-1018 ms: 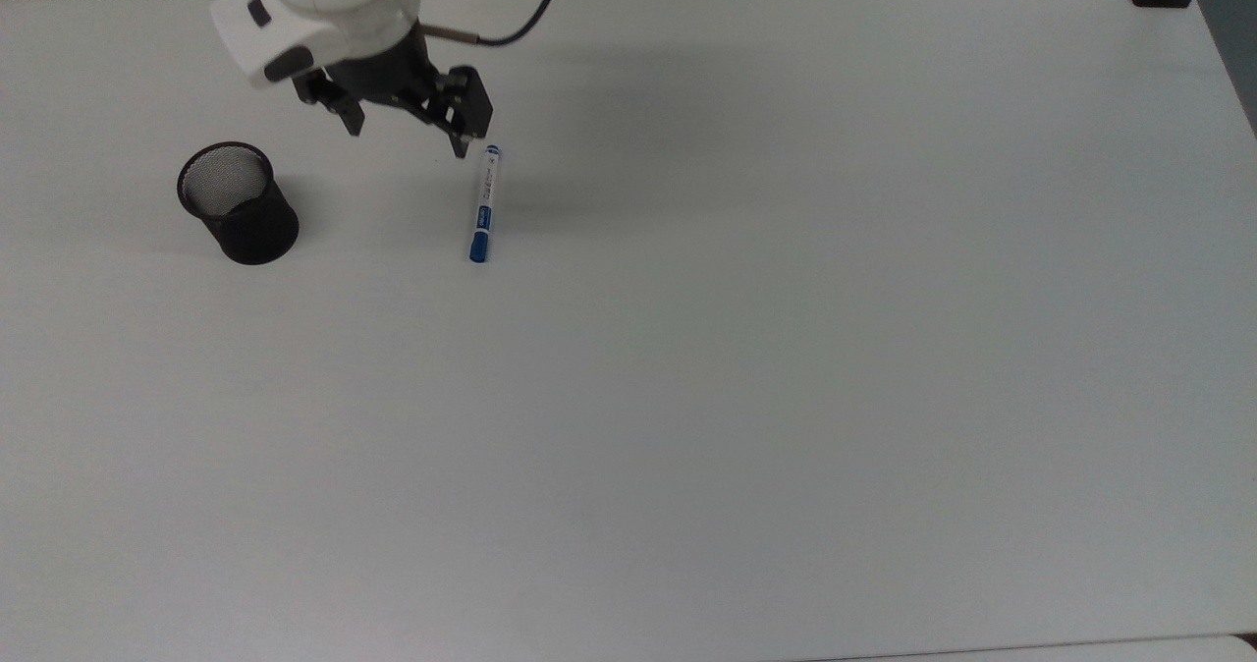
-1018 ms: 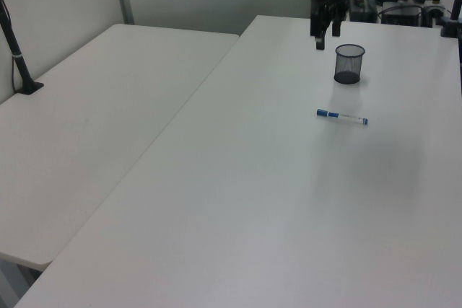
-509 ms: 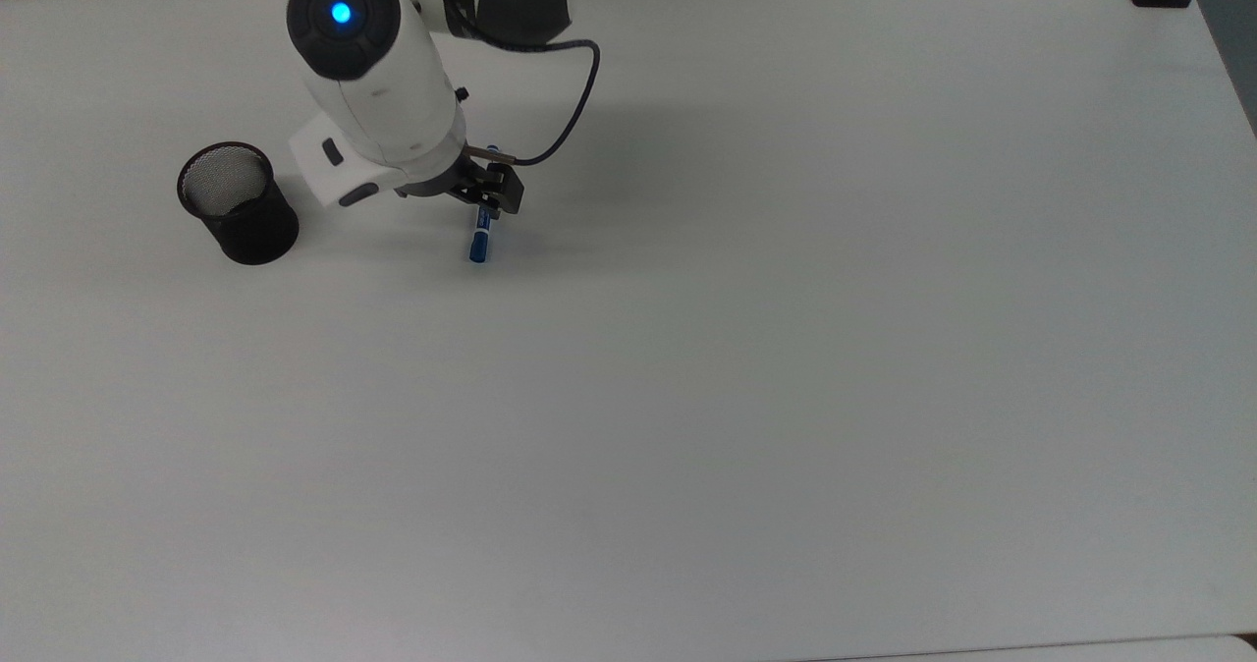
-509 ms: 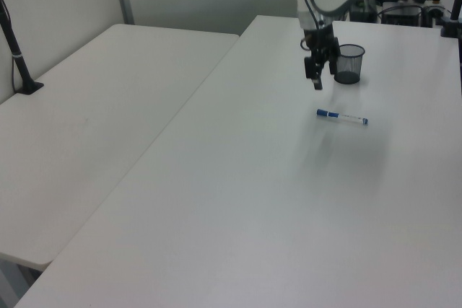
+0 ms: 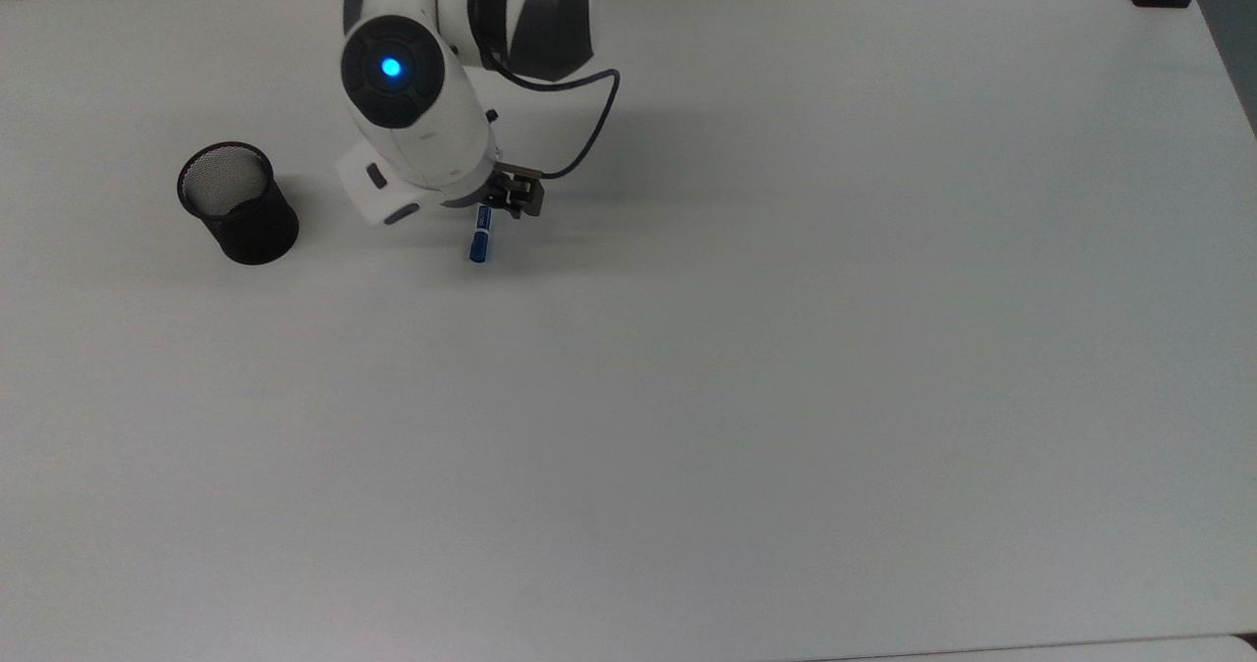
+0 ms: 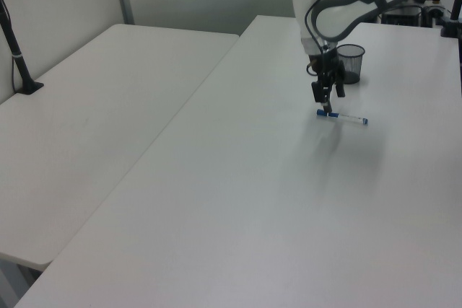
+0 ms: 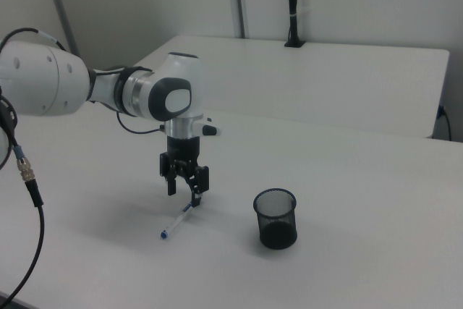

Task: Insert the marker
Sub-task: 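Lower the gripper onto the marker and close it around the marker, then lift the marker and carry it over the black mesh pen cup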

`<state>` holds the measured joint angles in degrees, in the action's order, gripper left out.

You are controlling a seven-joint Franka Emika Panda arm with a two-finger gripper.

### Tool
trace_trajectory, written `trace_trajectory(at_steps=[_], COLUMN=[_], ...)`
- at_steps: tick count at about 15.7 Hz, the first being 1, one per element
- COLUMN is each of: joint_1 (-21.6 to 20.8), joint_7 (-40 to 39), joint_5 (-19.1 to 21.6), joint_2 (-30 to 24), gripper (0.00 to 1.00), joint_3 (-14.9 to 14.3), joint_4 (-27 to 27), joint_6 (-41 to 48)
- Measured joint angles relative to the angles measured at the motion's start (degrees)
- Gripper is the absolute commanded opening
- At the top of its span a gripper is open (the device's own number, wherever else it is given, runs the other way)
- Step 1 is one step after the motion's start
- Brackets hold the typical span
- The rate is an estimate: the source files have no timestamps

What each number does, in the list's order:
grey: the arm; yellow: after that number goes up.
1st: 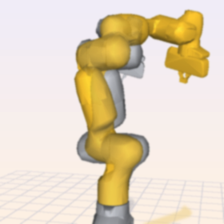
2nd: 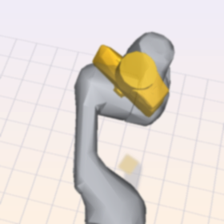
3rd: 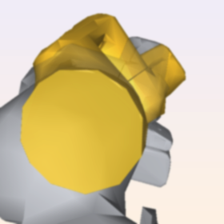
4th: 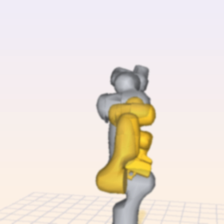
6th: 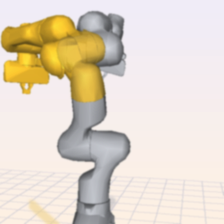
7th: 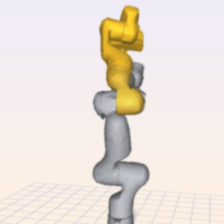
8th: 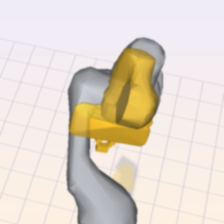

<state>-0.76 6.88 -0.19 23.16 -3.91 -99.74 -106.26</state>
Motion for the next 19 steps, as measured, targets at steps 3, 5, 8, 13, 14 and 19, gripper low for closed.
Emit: trace_trajectory(at_steps=[3, 5, 8, 13, 14, 19], joint_1=[-1.61, -1.73, -1.6, -1.5, -1.5, -1.48], joint_7=[0.04, 0.02, -0.01, -0.9, -0.94, -0.95], joint_5=[-0.05, -0.12, -0.14, -0.23, -0.23, -0.23], joint_2=[2.18, 2.6, 2.58, 2.54, 2.54, 2.42], gripper=[0.46, 0.38, 0.19, 0.1, 0.1, 0.09], joint_3=[0.03, 0.02, 0.02, -0.04, -0.03, -0.2], joint_4=[-0.09, -0.08, 0.15, 0.2, 0.2, 1.5], joint_6=[-2.95, -3.67, -4.02, -4.14, -4.15, -4.18])
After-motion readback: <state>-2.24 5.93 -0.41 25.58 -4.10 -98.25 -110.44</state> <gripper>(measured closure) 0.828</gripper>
